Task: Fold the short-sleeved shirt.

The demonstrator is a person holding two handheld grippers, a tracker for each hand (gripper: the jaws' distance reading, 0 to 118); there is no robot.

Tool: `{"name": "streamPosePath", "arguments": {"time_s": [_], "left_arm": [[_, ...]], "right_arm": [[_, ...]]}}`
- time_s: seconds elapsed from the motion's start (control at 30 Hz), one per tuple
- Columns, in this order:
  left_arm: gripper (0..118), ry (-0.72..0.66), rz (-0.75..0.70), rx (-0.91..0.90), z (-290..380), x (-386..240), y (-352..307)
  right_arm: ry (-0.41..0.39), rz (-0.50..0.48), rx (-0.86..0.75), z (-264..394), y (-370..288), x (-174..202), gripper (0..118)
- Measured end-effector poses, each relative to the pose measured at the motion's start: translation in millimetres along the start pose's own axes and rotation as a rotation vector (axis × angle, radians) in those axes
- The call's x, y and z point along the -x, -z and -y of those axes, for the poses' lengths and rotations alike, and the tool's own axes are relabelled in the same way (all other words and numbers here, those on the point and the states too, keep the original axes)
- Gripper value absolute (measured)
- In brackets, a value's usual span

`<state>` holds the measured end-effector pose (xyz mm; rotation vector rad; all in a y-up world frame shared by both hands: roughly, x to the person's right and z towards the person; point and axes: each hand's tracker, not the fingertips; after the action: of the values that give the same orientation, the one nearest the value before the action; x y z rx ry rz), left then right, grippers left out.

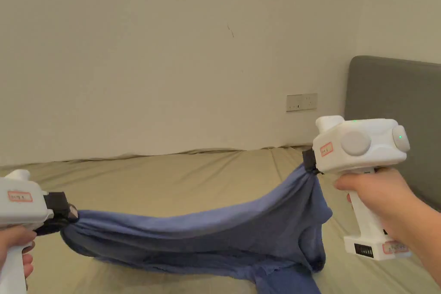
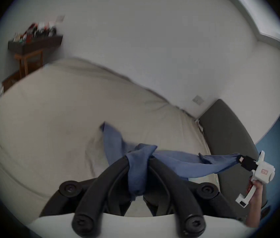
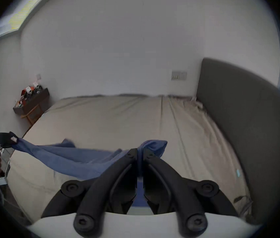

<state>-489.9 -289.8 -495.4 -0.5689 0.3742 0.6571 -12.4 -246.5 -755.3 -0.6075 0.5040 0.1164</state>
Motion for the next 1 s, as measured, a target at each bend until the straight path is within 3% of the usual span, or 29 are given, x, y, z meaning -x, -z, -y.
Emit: {"name": "streamPosePath", "arguments": {"time_s": [0.2, 0.4, 0.7, 0.9, 1.0], "left_arm": [[7, -0.008, -0.047, 0.118, 79, 45, 22], [7, -0.004, -0.029, 0.185, 141, 80, -6], [7, 0.103, 0.018, 0.289, 195, 115, -76], [7, 0.152, 0.013, 0.357, 232, 130, -101], [7, 0.15, 0.003, 0.399, 252, 132, -116]], "right_arm": [[0.097, -0.071, 0.109, 103, 17, -9, 7], [0.107, -0.102, 0.147, 195, -14, -22, 7], [-0.003, -0.114, 0.221, 284, -101, -28, 7], [-0.136, -0.102, 0.382, 326, -142, -18, 7], [-0.144, -0.097, 0.458, 345, -152, -18, 7]]}}
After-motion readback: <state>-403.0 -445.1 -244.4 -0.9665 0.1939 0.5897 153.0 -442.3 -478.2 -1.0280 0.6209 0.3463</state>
